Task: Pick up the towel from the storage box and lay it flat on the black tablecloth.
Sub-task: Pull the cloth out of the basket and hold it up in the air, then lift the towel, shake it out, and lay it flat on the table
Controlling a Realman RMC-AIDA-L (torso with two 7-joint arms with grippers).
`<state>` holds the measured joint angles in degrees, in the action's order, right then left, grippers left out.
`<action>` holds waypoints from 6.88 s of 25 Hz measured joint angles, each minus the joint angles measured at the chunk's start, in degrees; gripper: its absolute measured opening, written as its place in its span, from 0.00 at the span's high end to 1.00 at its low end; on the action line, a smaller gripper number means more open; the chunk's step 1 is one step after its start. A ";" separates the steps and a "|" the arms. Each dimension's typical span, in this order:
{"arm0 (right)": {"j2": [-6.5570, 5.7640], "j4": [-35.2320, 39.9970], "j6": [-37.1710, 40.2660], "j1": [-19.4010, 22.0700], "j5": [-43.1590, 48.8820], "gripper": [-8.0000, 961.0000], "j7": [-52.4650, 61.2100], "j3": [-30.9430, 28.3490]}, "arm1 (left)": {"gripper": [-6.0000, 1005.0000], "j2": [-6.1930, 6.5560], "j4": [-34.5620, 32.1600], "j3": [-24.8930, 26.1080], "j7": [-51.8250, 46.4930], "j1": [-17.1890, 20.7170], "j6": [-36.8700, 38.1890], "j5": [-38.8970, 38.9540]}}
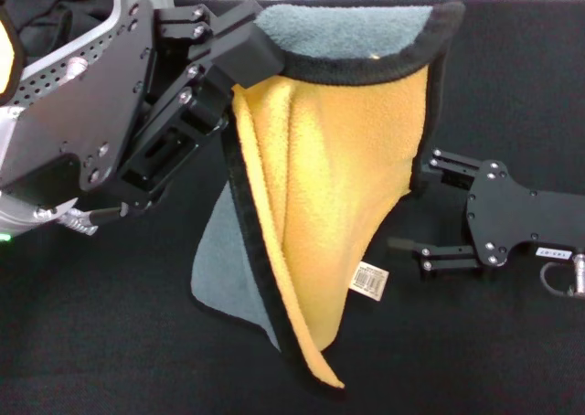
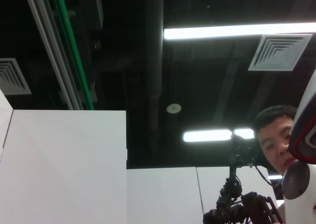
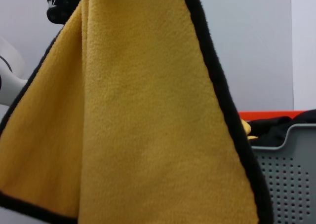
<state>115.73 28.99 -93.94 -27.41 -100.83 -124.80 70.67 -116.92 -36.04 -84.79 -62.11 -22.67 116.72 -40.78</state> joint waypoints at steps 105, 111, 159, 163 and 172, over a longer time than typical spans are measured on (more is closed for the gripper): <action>-0.06 42.41 20.88 -11.21 0.77 0.98 27.85 -2.38 | 0.35 -3.82 28.40 -3.24 19.82 -1.93 -15.30 10.92; 0.17 42.46 26.24 -11.91 1.25 0.98 27.87 1.93 | 0.34 -3.84 27.67 -3.41 22.98 -2.21 -20.09 17.22; 0.22 49.11 26.61 -7.82 -1.34 0.98 28.39 0.59 | 0.41 -3.84 28.22 -7.82 23.09 0.04 -31.74 19.35; 0.19 49.12 26.61 -7.77 -1.50 0.98 28.97 0.25 | 0.44 -3.84 28.29 -7.86 22.87 0.43 -31.74 19.41; 0.07 49.90 26.62 -6.57 -2.79 0.98 29.14 0.30 | 0.50 -3.84 28.65 -8.69 22.77 0.83 -31.72 19.16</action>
<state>115.80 78.89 -67.32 -33.98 -103.62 -95.66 70.97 -120.76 -7.39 -93.48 -39.34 -21.84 85.00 -21.62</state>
